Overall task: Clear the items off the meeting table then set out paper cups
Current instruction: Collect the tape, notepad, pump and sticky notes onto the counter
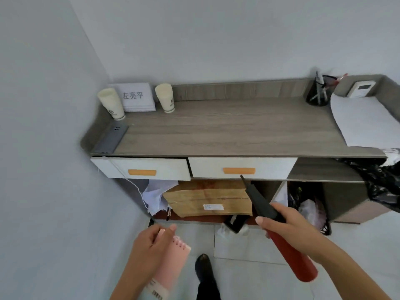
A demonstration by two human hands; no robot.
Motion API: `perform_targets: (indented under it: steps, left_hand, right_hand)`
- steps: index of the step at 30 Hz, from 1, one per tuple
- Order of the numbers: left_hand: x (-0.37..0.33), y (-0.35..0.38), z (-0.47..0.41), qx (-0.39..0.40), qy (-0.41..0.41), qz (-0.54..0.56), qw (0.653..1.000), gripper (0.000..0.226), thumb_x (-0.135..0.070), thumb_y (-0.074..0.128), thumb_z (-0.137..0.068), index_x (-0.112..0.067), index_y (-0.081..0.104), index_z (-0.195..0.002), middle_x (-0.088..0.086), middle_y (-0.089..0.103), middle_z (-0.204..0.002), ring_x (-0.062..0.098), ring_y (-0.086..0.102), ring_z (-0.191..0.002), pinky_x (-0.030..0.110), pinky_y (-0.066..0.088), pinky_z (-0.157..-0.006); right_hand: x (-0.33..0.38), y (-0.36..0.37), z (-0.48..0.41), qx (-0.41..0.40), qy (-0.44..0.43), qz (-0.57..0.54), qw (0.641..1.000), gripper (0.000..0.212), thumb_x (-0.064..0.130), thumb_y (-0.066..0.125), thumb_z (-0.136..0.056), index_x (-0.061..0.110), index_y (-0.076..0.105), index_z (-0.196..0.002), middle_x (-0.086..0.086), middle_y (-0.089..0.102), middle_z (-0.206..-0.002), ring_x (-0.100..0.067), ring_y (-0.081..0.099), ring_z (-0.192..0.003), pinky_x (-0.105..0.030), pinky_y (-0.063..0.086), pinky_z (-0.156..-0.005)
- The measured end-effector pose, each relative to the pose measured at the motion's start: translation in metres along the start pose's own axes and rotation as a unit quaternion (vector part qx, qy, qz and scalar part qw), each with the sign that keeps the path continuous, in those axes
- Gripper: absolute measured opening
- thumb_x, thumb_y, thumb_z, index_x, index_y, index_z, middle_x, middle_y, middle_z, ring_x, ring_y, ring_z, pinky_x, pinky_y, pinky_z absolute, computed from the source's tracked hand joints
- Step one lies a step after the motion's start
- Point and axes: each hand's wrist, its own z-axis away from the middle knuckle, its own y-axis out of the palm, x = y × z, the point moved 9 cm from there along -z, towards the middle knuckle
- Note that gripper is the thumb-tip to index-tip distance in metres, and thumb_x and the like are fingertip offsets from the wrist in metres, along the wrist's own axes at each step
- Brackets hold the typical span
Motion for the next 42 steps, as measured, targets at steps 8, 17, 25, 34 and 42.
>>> perform_targets:
  steps: [8,17,25,34,42]
  left_hand:
    - [-0.056,-0.022,-0.162,0.013,0.011,0.006,1.000,0.043,-0.044,0.054,-0.093,-0.006,0.062,-0.075,0.011,0.071,-0.066,0.017,0.065,-0.051,0.024,0.046,-0.047]
    - [-0.135,0.002,-0.267,0.102,0.027,0.024,0.994,0.041,-0.046,0.048,-0.095,-0.013,0.053,-0.071,-0.002,0.068,-0.052,0.006,0.063,-0.041,0.016,0.044,-0.041]
    - [-0.125,-0.004,-0.302,0.062,-0.063,0.075,0.993,0.043,-0.046,0.059,-0.090,-0.023,0.055,-0.055,-0.001,0.058,-0.053,0.008,0.054,-0.050,0.024,0.039,-0.053]
    - [-0.125,-0.014,-0.327,0.036,-0.120,0.147,0.981,0.028,-0.030,0.054,-0.085,-0.021,0.060,-0.060,0.000,0.062,-0.061,0.011,0.054,-0.055,0.023,0.041,-0.054]
    - [-0.187,0.003,-0.386,0.155,-0.032,0.140,0.977,0.020,-0.012,0.051,-0.097,-0.008,0.061,-0.081,0.000,0.065,-0.066,0.009,0.061,-0.056,0.019,0.046,-0.051]
  right_hand:
    - [0.067,-0.008,-0.120,-0.022,0.025,-0.020,0.999,0.026,0.036,0.072,-0.082,0.019,0.061,-0.097,-0.015,0.069,-0.077,-0.019,0.064,-0.063,-0.036,0.054,-0.065]
    - [0.168,-0.084,-0.232,-0.099,-0.031,-0.060,0.993,0.027,0.009,0.064,-0.087,0.025,0.057,-0.109,-0.016,0.064,-0.105,-0.026,0.062,-0.094,-0.036,0.050,-0.079]
    - [0.266,-0.131,-0.386,-0.179,-0.178,-0.005,0.968,0.038,0.024,0.077,-0.079,0.024,0.054,-0.109,0.006,0.063,-0.108,-0.017,0.059,-0.101,-0.031,0.045,-0.086]
    - [0.258,-0.124,-0.480,-0.207,-0.214,0.073,0.952,0.056,0.033,0.079,-0.077,0.018,0.055,-0.126,-0.001,0.064,-0.120,-0.019,0.059,-0.109,-0.035,0.047,-0.092]
    - [0.248,-0.130,-0.473,-0.215,-0.167,0.109,0.956,0.082,0.034,0.083,-0.071,0.021,0.041,-0.140,0.002,0.054,-0.136,-0.014,0.051,-0.122,-0.030,0.041,-0.096]
